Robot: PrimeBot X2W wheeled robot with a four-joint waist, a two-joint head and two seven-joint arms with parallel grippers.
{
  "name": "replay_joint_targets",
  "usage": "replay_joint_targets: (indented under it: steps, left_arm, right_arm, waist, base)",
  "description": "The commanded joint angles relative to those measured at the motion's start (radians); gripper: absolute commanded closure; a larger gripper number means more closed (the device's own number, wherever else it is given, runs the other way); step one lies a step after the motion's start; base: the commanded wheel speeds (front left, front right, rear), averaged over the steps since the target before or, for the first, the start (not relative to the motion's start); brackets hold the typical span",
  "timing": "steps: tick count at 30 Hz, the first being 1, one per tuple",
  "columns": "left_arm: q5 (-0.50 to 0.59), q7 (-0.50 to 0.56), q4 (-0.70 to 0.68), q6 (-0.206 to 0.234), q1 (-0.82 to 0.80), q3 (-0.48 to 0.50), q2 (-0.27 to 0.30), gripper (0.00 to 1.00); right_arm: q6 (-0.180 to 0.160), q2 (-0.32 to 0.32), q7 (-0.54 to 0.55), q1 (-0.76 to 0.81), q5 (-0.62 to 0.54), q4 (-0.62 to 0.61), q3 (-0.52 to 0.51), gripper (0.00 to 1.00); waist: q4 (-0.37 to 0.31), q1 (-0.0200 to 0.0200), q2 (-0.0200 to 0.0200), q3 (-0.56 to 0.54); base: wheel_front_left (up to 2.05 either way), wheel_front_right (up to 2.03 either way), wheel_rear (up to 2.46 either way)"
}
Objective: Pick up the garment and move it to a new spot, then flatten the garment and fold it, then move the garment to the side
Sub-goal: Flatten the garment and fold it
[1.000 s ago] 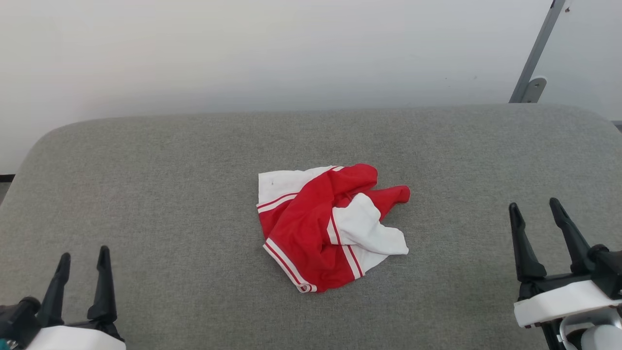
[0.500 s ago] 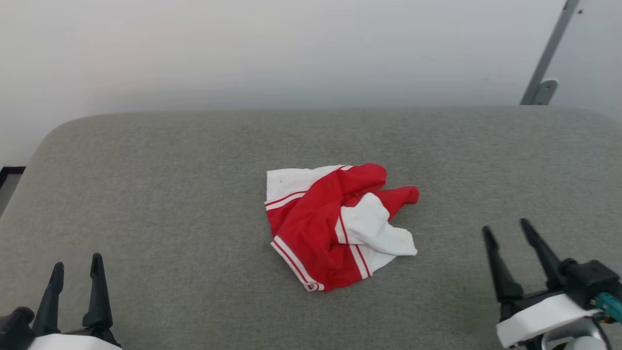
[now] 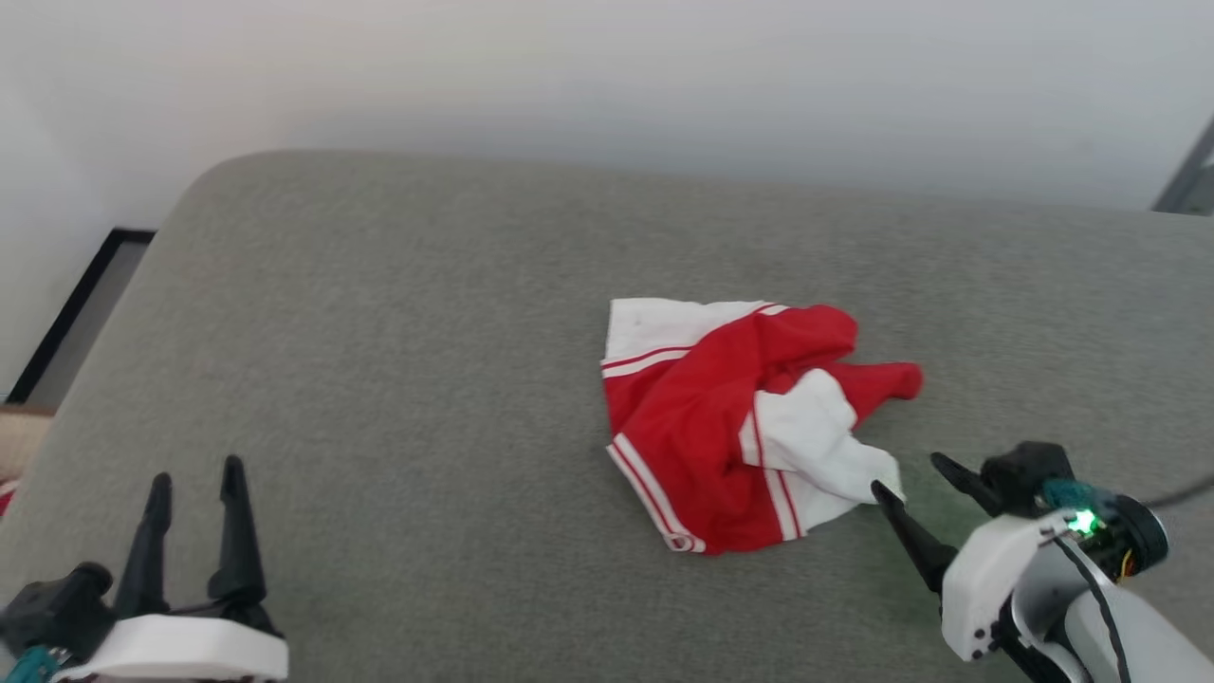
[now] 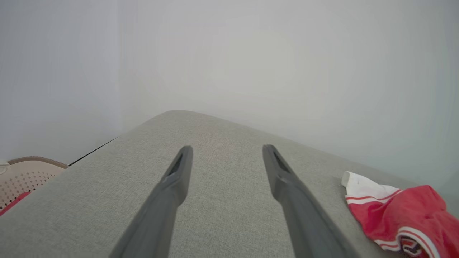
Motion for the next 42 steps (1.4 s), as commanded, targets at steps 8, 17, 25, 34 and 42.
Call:
replay_joint_targets:
  steps: [8,17,25,34,42]
  left_arm:
    - [-0.006,-0.006,0.008,-0.003,-0.052,-0.050,-0.033,0.00]
    - [-0.021,-0.006,0.020,-0.003,-0.079,-0.072,-0.045,0.00]
    - [-0.028,-0.006,0.020,-0.003,-0.074,-0.052,-0.050,0.00]
    - [-0.046,-0.006,0.001,-0.003,-0.040,-0.026,-0.031,0.00]
    - [-0.061,-0.006,0.003,-0.003,-0.056,-0.045,-0.016,0.00]
  right_arm:
    - [0.000,-0.060,0.189,-0.156,0.029,0.107,0.173,0.00]
    - [0.000,-0.059,0.359,-0.263,0.071,0.244,0.342,0.00]
    - [-0.001,-0.088,0.344,-0.347,0.158,0.239,0.393,1.00]
    - [0.000,-0.199,0.343,-0.245,0.269,0.045,0.274,1.00]
    - [0.000,-0.218,0.404,-0.020,0.275,-0.030,0.023,1.00]
  waist:
    - [0.098,0.0000,0.0000,0.060]
    - [0.140,0.0000,0.0000,0.097]
    - [0.122,0.0000,0.0000,0.094]
    - [0.044,0.0000,0.0000,0.067]
    - [-0.004,0.0000,0.0000,0.069]
  base:
    - [0.00,0.00,0.00]
    - [0.00,0.00,0.00]
    - [0.00,0.00,0.00]
    - [0.00,0.00,0.00]
    - [0.00,0.00,0.00]
